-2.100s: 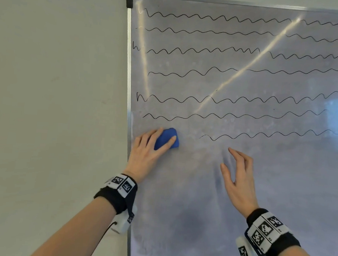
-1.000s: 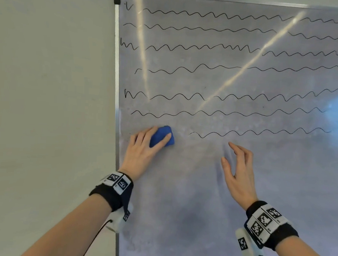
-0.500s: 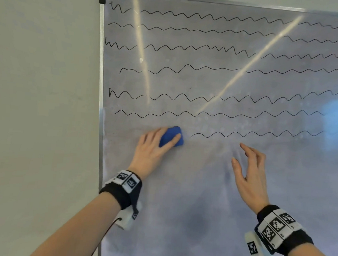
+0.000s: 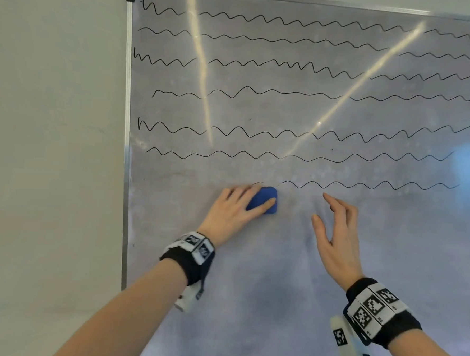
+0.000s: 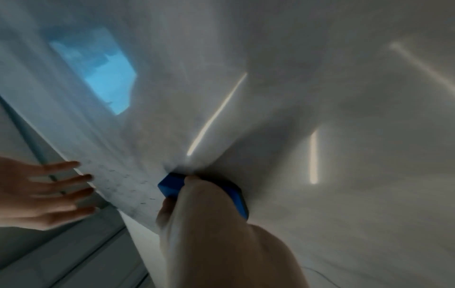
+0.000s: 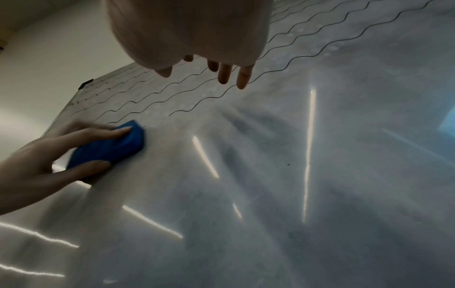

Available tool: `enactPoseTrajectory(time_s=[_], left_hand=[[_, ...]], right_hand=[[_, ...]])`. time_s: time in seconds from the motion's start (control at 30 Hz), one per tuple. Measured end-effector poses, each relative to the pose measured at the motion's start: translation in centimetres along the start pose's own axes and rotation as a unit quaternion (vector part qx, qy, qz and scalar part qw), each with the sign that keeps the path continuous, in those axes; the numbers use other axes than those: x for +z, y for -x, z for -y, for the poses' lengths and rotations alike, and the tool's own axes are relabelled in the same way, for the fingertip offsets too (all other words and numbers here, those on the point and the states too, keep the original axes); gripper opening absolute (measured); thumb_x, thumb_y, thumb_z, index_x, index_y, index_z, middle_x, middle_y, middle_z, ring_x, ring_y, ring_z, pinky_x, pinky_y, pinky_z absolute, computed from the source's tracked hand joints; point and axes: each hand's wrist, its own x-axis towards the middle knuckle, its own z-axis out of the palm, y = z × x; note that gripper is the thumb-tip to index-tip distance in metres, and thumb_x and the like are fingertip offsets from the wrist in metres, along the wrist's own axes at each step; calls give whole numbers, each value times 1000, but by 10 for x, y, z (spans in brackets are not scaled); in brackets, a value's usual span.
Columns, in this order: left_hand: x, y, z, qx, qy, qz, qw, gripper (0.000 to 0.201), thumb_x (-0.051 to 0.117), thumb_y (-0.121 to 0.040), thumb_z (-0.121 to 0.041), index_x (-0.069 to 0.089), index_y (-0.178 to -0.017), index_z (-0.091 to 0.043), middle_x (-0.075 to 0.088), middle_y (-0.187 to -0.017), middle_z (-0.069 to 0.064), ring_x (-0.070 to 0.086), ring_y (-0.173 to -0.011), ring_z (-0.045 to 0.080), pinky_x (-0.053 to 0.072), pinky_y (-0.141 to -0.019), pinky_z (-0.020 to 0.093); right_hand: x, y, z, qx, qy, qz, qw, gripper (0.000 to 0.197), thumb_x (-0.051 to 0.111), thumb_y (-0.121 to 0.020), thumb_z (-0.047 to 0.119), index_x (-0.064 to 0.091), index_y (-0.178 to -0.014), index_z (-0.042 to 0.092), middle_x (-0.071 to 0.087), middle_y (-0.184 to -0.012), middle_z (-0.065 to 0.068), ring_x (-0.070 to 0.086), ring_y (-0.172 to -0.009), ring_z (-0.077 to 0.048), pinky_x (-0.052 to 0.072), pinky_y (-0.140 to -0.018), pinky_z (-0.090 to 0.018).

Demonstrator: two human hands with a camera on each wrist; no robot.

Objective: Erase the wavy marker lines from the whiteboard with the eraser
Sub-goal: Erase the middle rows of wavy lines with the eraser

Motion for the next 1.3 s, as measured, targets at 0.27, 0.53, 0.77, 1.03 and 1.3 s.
enactPoseTrajectory(time_s=[0.27, 0.53, 0.77, 1.03, 1.3], left_hand=[[-5, 0, 9, -154, 4, -20, 988, 70, 39, -74, -4, 44, -138, -31, 53, -133, 13, 46, -108, 29, 29, -83, 39], [7, -40, -37, -11, -8, 22, 1000, 61, 33, -83, -2, 41, -137, -29, 52, -133, 13, 54, -107, 32, 35, -82, 41], [-5, 4, 14, -135, -29, -27, 990, 79, 54, -68, 3, 45, -138, -32, 48, -137, 11, 45, -109, 30, 31, -82, 41], [12, -53, -60, -34, 7, 31, 999, 63, 37, -80, -1, 42, -136, -30, 57, -130, 14, 52, -104, 31, 35, -78, 39], [4, -8, 0, -43, -21, -38, 998, 69, 35, -77, 1, 44, -138, -31, 55, -135, 13, 49, -109, 31, 33, -81, 40]], right_hand=[[-18, 7, -17, 12, -7, 8, 1000, 55, 40, -90, 46, 39, -138, 19, 28, -127, 14, 42, -123, -16, 33, -103, -27], [-33, 6, -25, 16, 5, -5, 1000, 54, 41, -90, 45, 39, -138, 22, 28, -127, 14, 45, -120, -17, 39, -101, -35], [-31, 5, -25, 21, -8, 10, 1000, 54, 40, -90, 46, 39, -138, 22, 28, -127, 14, 43, -122, -15, 38, -103, -35], [-37, 11, -24, 23, -6, 10, 1000, 53, 41, -90, 44, 39, -138, 22, 30, -128, 11, 43, -122, -16, 41, -101, -39], [-40, 13, -30, 55, 6, 1, 998, 52, 41, -90, 44, 37, -139, 25, 28, -128, 13, 42, -123, -15, 42, -101, -43]])
